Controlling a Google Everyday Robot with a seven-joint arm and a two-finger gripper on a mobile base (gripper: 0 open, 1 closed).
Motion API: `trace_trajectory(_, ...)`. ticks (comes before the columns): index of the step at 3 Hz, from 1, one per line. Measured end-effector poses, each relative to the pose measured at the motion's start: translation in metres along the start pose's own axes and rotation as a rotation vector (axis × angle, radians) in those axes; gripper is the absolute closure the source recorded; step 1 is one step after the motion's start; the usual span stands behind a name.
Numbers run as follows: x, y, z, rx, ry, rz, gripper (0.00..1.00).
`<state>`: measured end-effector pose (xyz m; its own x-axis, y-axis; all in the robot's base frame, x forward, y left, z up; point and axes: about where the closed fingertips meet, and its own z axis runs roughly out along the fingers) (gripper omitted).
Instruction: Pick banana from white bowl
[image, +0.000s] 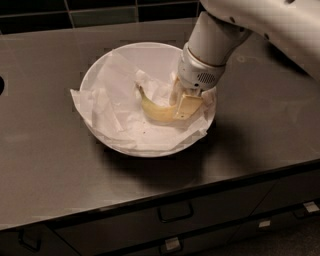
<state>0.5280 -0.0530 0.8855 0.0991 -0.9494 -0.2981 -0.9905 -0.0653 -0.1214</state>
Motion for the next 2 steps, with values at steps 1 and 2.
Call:
trace_trajectory(1, 0.002, -0.003, -0.021, 0.070, -0.074, -0.019, 1.00)
trace_trajectory(2, -0.007, -0.001, -0.044, 0.120, -0.134, -0.060, 1.00)
